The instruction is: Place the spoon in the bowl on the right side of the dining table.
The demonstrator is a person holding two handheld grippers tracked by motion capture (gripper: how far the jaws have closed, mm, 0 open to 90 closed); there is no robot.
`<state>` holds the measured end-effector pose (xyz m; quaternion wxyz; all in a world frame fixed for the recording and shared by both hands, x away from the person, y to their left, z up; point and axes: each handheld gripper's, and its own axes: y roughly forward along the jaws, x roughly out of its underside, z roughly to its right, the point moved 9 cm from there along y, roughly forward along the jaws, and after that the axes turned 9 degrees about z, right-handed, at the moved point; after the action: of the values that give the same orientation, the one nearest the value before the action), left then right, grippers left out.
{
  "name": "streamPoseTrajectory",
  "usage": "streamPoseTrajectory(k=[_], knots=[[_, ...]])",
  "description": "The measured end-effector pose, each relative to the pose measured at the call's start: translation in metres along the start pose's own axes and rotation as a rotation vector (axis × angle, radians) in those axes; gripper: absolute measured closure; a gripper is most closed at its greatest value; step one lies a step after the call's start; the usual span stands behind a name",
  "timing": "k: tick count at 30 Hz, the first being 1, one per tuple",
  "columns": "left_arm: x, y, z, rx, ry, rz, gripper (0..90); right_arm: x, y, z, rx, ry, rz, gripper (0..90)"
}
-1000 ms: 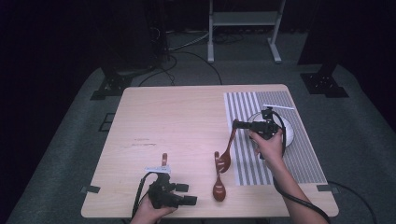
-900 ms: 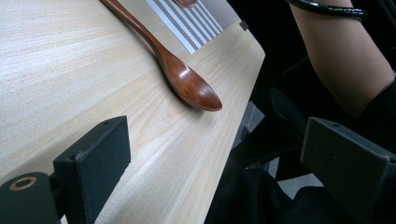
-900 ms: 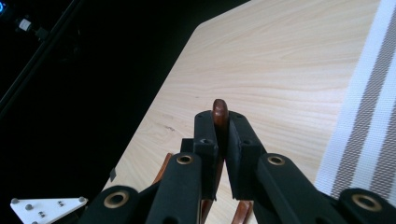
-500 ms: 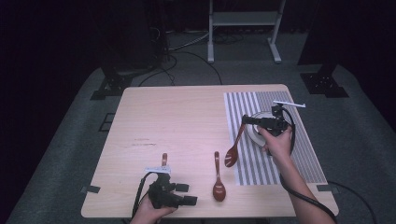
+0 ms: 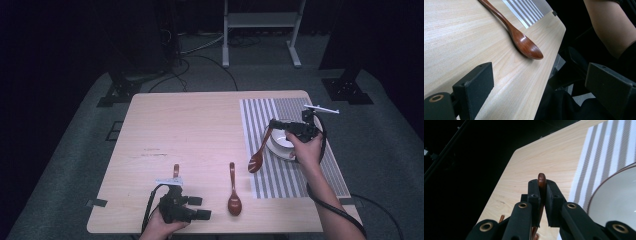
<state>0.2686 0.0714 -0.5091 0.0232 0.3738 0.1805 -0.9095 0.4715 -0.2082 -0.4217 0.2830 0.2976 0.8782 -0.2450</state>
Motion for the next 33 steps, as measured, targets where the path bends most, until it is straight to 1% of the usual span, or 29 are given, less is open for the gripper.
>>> streamPoseTrajectory(k=[7, 11, 14, 20, 22, 27, 33], knots=[[0.000, 0.000, 0.000, 0.002, -0.003, 0.001, 7.0, -0.008, -0.006, 0.007, 0.012, 0.012, 0.026, 83.1], [0.000, 0.000, 0.000, 0.001, 0.002, 0.000, 7.0, -0.015, -0.010, 0.009, 0.029, 0.013, 0.048, 83.1], [0.000, 0.000, 0.000, 0.000, 0.002, -0.001, 7.0, -0.017, -0.011, 0.009, 0.034, 0.015, 0.049, 83.1], [0.000, -0.001, 0.000, -0.001, 0.001, -0.001, 7.0, -0.024, -0.014, 0.013, 0.053, 0.018, 0.067, 83.1], [0.000, -0.001, 0.000, -0.001, 0.004, -0.001, 7.0, -0.029, -0.018, 0.015, 0.065, 0.021, 0.081, 83.1], [0.000, -0.001, 0.000, -0.002, 0.001, 0.001, 7.0, -0.035, -0.023, 0.019, 0.072, 0.038, 0.100, 83.1], [0.000, -0.001, -0.001, -0.001, 0.003, -0.001, 7.0, -0.044, -0.031, 0.026, 0.094, 0.048, 0.126, 83.1]])
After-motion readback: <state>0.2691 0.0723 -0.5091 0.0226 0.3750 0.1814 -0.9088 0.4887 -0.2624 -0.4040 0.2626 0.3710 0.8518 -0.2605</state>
